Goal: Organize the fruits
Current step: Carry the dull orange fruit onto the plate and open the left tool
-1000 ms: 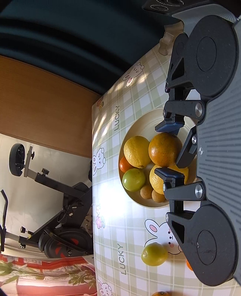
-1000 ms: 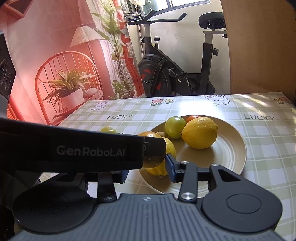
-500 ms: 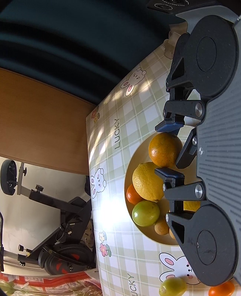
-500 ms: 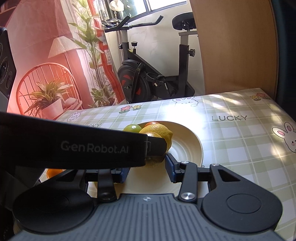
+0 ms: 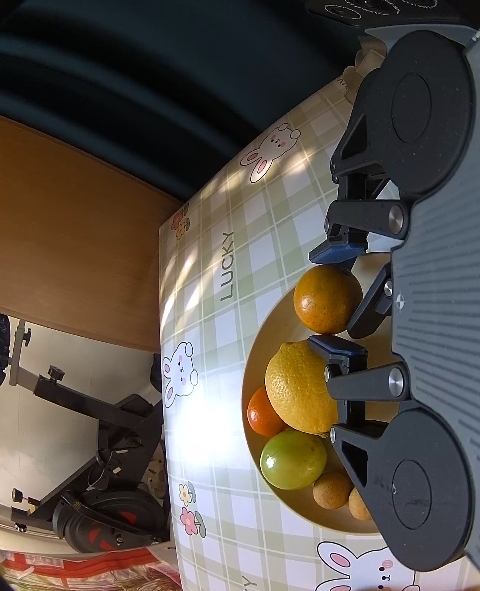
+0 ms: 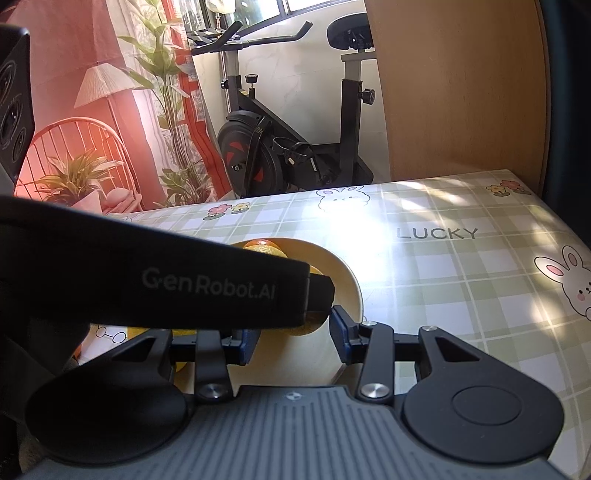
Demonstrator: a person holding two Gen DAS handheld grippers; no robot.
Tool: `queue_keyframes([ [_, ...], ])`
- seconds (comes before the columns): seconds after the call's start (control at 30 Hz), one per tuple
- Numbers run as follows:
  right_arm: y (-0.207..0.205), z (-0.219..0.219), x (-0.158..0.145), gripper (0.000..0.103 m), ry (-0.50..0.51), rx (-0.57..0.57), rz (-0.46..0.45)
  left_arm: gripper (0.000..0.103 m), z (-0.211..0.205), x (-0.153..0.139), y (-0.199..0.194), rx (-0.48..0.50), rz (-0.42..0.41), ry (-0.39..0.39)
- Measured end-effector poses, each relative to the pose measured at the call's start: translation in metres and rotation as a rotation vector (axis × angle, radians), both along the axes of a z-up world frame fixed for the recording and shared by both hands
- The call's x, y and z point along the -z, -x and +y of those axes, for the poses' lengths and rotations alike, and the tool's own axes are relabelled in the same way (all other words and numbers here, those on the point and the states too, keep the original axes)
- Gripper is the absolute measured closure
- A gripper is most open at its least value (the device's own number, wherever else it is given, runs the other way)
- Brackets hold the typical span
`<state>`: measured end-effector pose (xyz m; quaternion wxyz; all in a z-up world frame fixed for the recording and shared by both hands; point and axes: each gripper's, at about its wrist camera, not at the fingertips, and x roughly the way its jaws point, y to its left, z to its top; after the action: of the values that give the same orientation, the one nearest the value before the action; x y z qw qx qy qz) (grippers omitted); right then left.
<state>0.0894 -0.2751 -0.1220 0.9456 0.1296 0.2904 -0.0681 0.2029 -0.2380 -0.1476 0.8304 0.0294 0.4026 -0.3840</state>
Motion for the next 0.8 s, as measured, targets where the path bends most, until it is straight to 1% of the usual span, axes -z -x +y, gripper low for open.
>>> queue_keyframes([
  [0.33,-0.013,-0.008,0.004,0.059,0.022,-0.003,0.016,0.059,-0.004,0.006,-0.005,-0.002,0.004,-0.016],
  [0.8,-0.021,-0.002,0.004,0.059,0.053,0.017,0.055,0.059,0.004,0.000,-0.003,-0.007,0.007,-0.015],
])
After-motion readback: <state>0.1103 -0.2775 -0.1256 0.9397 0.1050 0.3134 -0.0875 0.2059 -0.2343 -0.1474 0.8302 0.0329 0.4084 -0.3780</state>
